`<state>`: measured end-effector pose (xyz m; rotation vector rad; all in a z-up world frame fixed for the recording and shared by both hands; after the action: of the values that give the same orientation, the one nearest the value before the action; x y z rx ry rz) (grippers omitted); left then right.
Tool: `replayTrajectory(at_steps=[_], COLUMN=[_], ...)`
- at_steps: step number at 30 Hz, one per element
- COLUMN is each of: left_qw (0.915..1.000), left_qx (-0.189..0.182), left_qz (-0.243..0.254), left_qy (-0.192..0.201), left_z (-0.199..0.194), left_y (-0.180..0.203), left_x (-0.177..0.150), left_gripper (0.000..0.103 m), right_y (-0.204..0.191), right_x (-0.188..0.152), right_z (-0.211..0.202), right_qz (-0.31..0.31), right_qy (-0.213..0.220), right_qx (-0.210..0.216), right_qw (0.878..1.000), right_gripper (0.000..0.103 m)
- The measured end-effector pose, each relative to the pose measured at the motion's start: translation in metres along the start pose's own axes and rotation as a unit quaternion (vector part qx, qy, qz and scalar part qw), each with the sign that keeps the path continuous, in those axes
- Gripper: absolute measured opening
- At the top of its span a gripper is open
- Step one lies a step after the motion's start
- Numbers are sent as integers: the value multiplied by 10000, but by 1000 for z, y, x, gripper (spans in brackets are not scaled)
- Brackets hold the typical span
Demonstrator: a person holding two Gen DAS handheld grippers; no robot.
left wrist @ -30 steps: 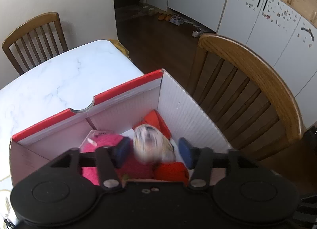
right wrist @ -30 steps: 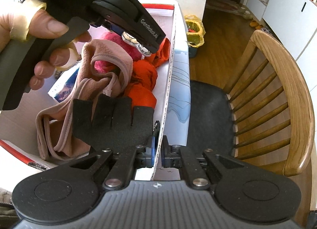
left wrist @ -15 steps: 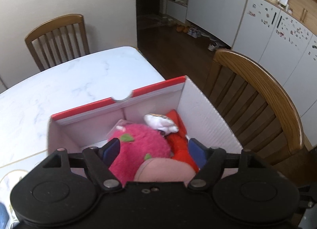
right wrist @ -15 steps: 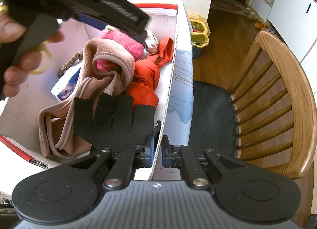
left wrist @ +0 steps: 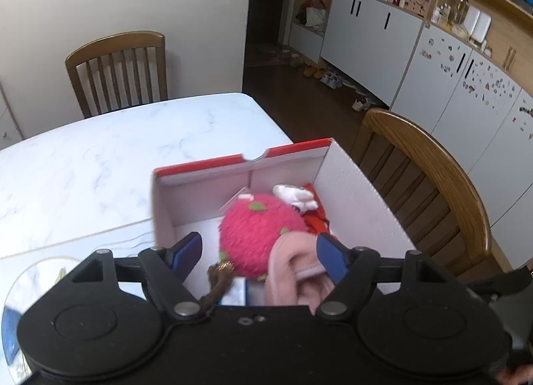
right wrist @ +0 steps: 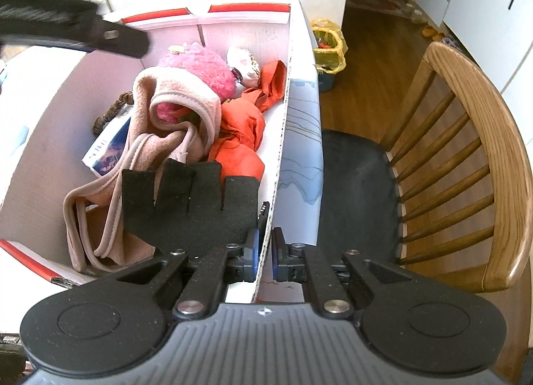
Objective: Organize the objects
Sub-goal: 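Withdraw the left gripper from the box toward the white cable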
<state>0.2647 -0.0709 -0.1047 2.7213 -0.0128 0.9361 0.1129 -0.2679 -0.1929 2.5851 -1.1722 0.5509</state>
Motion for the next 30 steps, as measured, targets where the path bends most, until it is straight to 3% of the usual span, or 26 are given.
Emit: replayTrajectory(at_steps=[11, 22, 30], left_qw=[9964, 9838, 9803], left_qx=[455, 1216, 1626], left_qz=[-581, -1305, -1124], left_qy=[419, 151, 45], left_z=[-44, -57, -58], left_y=[-88, -199, -223], left_x=[-18, -67, -108], left_gripper=[100, 102, 101], right_y=[-1, -3, -4], right_x=[2, 4, 4], right_z=[1, 10, 17], right_qz=[175, 272, 254], right_qy=[-131, -378, -535], right_qx=[-164, -335, -389], right_qw=[9996, 9984, 9975], right_gripper=[7, 7, 7])
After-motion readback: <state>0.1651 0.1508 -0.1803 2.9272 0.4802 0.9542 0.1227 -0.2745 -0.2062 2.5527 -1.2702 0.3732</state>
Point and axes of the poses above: each gripper's, at about its wrist camera, not at the fingertips, and z roughly the way its jaws point, y to its right, x to its top, the point moved 7 cm from there along z, roughly the way its jaws point, and after that the axes turned 13 degrees about -z, right-handed, at the moved point
